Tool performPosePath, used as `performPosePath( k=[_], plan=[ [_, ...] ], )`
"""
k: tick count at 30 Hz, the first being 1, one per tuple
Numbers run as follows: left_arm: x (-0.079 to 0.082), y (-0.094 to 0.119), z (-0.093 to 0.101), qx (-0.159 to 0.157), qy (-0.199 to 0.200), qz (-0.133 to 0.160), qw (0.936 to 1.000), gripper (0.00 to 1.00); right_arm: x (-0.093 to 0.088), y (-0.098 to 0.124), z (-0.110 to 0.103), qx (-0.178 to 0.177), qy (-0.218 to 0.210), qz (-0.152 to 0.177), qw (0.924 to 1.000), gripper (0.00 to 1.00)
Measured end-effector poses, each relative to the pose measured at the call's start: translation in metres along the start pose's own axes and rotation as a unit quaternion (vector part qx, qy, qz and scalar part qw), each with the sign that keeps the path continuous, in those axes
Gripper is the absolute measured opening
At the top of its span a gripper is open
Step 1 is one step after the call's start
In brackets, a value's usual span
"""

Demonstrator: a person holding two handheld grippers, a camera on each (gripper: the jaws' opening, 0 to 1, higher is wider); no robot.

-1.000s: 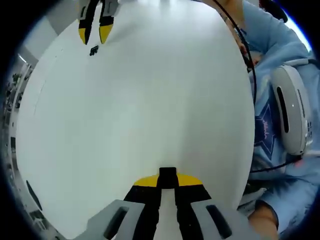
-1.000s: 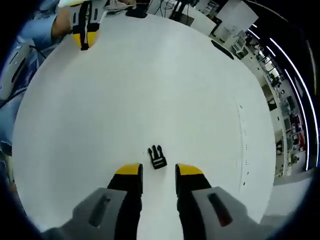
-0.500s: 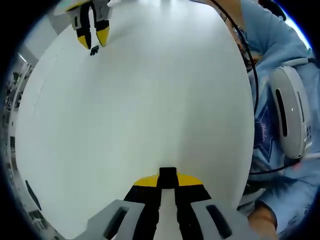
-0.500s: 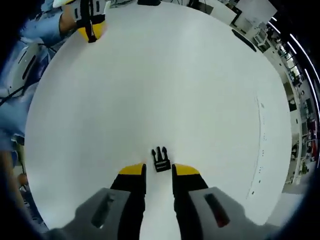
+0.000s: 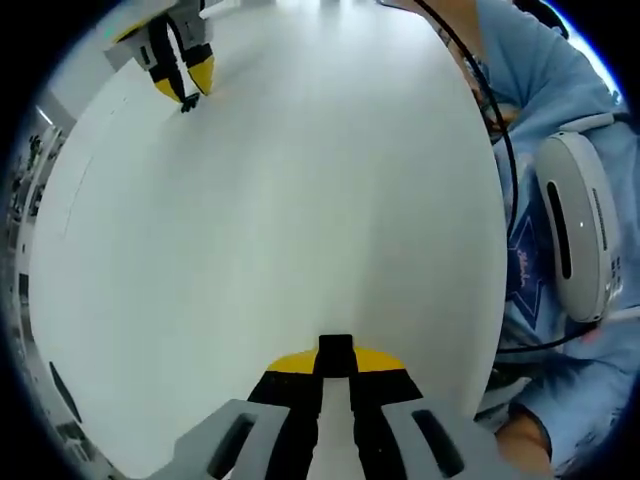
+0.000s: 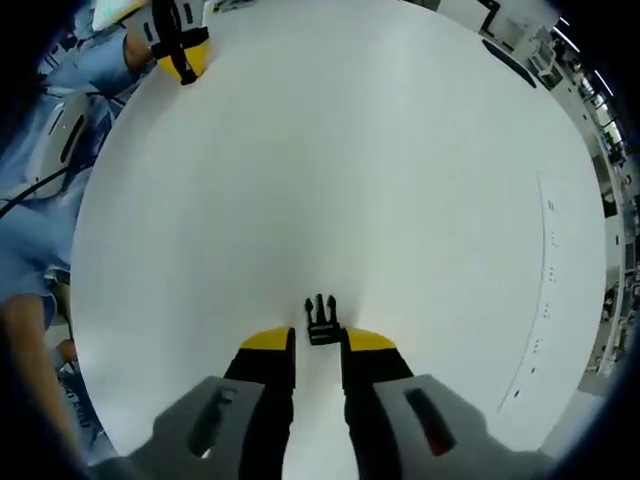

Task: Snap the two parts of the plastic buckle together until the buckle closes and remains connected.

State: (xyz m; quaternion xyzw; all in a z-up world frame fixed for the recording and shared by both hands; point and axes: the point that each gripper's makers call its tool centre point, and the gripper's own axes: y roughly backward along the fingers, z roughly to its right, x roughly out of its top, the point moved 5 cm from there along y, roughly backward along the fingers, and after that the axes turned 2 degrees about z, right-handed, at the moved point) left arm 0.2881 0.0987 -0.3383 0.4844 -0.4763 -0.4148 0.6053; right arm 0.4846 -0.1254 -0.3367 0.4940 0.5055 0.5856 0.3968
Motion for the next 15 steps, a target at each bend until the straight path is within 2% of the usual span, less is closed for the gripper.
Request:
performPosePath(
  k=[4, 10, 15],
  plan=[
    [0.0002, 0.0004, -0.0011, -0.001, 0.001, -0.003, 1.0, 0.09, 0.0007, -0.0003, 0.0024, 0.001, -0.004, -0.004, 1.0, 0.12],
    [-0.0003, 0.0004, -0.0021, -0.003, 0.004, -0.004, 1.0, 0.09, 0.0016, -0.0007, 0.0044, -0.001, -0.012, -0.01, 0.9999, 0.11],
    [-0.0004, 0.0004, -0.0024, -0.002, 0.004, -0.008, 1.0, 0.09, 0.0061, -0.0029, 0.0009, -0.004, -0.019, -0.035, 0.9992, 0.11]
  ],
)
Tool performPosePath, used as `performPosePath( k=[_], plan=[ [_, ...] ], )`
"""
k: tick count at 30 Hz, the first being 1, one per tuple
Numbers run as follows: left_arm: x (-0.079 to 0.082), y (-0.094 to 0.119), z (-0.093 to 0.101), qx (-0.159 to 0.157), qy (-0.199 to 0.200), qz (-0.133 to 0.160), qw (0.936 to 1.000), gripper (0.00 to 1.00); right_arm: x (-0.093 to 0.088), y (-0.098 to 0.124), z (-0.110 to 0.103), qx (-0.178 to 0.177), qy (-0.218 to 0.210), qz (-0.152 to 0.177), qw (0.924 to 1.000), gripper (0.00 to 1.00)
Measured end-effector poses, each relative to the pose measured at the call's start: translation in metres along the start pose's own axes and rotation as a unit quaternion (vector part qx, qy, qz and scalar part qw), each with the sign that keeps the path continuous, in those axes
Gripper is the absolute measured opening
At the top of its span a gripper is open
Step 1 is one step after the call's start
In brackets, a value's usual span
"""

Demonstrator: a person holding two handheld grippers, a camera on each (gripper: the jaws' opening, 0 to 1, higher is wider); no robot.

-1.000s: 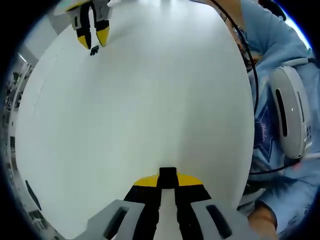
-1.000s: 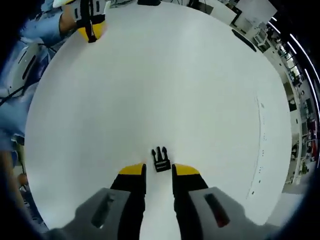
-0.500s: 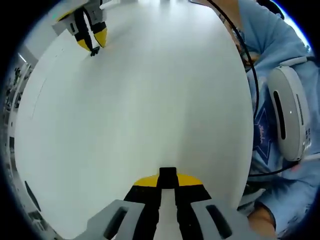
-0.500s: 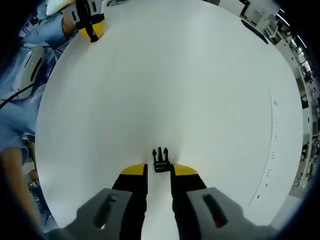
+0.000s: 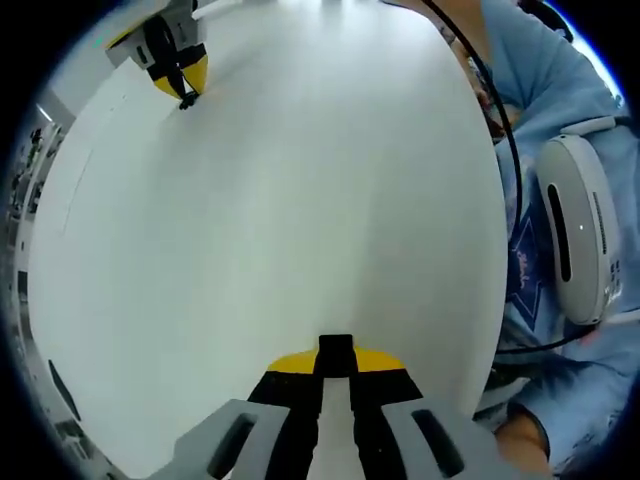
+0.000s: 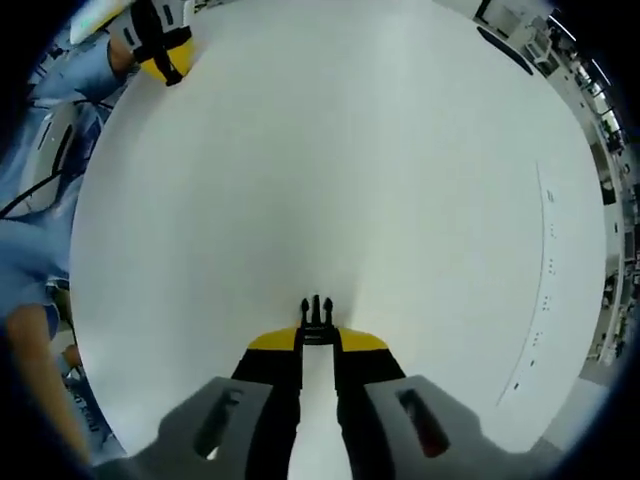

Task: Snap the two parts of the plastic buckle together until the buckle closes and remains connected.

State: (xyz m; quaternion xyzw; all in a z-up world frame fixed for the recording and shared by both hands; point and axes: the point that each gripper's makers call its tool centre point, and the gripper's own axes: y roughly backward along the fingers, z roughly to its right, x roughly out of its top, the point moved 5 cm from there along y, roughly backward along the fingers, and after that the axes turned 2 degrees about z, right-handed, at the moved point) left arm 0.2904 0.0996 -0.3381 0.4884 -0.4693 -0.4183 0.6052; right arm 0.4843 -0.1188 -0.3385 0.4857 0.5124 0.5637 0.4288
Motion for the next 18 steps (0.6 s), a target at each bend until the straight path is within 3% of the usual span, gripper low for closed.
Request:
performPosePath(
  k=[5, 18],
  plan=[
    [-0.001, 0.0, 0.0, 0.0, 0.003, -0.002, 1.0, 0.09, 0.004, -0.002, -0.003, -0.004, -0.005, -0.028, 0.9996, 0.11],
    [-0.001, -0.001, -0.002, -0.009, 0.006, -0.01, 0.9999, 0.08, 0.002, -0.001, -0.017, -0.015, -0.029, -0.03, 0.999, 0.1]
  ],
)
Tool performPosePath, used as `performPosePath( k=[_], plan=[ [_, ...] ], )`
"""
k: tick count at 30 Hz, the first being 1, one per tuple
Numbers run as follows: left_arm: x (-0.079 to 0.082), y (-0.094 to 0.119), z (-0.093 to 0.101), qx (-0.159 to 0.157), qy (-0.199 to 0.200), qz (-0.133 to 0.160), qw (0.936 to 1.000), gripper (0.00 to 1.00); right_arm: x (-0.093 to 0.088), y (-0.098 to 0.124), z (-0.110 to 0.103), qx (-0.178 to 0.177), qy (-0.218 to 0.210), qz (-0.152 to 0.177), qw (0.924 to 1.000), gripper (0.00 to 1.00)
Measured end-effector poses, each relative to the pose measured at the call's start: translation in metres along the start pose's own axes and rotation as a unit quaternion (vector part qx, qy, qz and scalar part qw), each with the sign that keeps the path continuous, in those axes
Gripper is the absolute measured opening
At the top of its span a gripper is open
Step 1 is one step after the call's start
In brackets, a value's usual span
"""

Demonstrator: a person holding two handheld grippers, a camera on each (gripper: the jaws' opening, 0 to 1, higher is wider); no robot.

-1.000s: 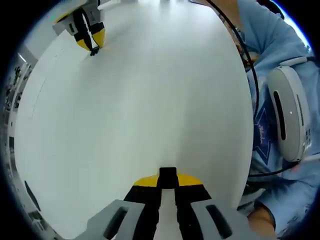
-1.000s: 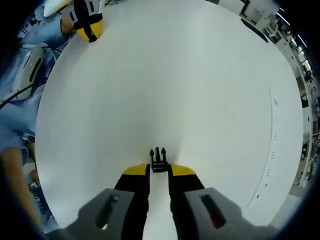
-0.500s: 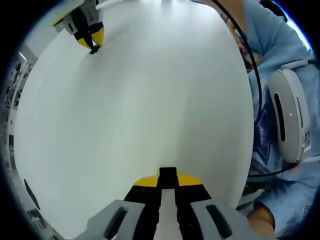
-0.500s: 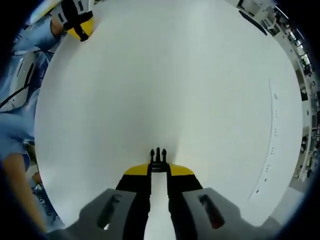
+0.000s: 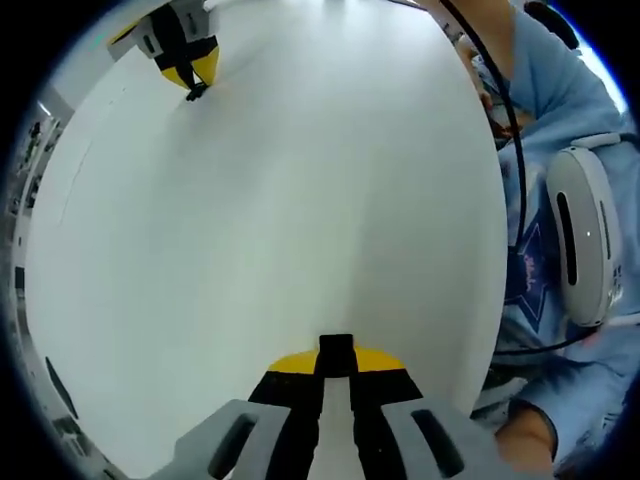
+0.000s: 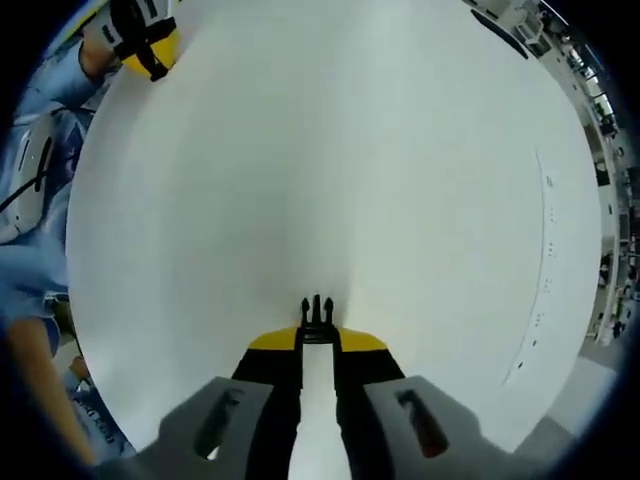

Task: Snap the two parts of the plastic buckle together until the buckle closes and remains connected.

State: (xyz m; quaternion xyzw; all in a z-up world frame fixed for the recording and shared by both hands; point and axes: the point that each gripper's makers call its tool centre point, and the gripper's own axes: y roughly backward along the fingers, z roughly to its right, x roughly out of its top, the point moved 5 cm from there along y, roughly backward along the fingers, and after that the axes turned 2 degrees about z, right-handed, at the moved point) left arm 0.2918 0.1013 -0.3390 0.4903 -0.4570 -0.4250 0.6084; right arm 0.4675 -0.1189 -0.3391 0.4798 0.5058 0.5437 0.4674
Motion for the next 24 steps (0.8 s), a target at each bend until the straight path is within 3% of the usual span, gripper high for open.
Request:
performPosePath(
  k=[14, 24],
  plan=[
    [-0.003, 0.001, -0.01, -0.004, 0.009, -0.002, 0.9999, 0.08, 0.003, 0.002, -0.005, -0.009, -0.014, 0.013, 0.9998, 0.1],
    [-0.004, 0.003, -0.015, -0.006, 0.016, -0.003, 0.9999, 0.08, 0.006, 0.003, -0.02, -0.019, -0.01, 0.021, 0.9996, 0.1]
  ],
)
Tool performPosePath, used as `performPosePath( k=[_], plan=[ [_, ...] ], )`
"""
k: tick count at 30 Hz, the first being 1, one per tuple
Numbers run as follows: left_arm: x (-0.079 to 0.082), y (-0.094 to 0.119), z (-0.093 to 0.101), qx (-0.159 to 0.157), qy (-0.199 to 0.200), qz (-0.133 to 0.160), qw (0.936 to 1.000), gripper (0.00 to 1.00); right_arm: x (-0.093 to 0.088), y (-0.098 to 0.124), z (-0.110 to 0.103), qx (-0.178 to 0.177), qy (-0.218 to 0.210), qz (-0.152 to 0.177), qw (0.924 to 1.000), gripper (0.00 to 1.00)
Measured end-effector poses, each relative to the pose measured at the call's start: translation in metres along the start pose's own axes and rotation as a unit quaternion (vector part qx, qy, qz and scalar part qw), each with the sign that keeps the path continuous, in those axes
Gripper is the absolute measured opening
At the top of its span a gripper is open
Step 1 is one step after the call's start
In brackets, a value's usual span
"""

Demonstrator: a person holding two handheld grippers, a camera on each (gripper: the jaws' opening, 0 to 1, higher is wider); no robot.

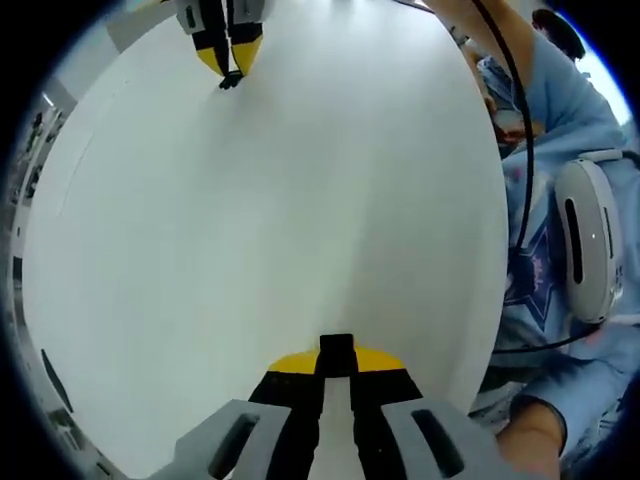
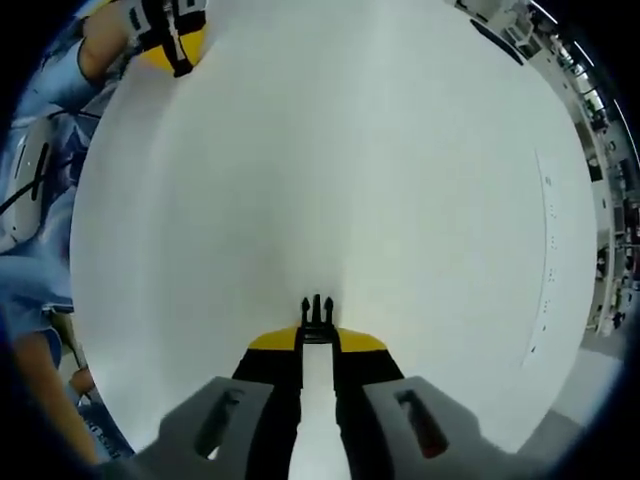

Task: Snap the two parts of the plastic buckle together until the buckle closes and remains connected.

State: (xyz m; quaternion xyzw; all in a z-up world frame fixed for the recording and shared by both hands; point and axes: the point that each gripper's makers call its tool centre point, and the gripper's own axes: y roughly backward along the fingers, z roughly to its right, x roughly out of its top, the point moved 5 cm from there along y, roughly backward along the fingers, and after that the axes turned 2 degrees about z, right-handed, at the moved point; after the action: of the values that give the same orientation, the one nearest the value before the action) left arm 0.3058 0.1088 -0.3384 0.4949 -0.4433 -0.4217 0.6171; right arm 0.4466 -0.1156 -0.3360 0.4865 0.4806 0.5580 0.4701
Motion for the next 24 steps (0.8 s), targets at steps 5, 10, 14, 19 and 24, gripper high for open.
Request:
performPosePath(
  k=[5, 10, 14, 19, 24],
  plan=[
    [0.0, 0.0, 0.001, 0.0, 0.001, 0.0, 1.0, 0.08, -0.001, 0.0, -0.013, -0.001, -0.001, 0.008, 1.0, 0.1],
    [0.001, -0.001, 0.002, -0.005, 0.007, 0.004, 1.0, 0.08, -0.002, 0.001, -0.03, 0.0, 0.0, 0.008, 1.0, 0.1],
    [0.001, -0.001, 0.002, -0.01, 0.011, 0.006, 0.9999, 0.08, -0.002, 0.002, -0.038, -0.002, 0.002, 0.011, 0.9999, 0.1],
    [0.001, -0.001, 0.002, -0.015, 0.014, 0.014, 0.9997, 0.08, 0.0, 0.002, -0.051, -0.009, 0.009, 0.011, 0.9999, 0.1],
    [0.004, -0.004, 0.006, -0.014, 0.006, 0.025, 0.9996, 0.08, 0.003, 0.002, -0.062, -0.008, 0.018, 0.008, 0.9998, 0.1]
  ],
)
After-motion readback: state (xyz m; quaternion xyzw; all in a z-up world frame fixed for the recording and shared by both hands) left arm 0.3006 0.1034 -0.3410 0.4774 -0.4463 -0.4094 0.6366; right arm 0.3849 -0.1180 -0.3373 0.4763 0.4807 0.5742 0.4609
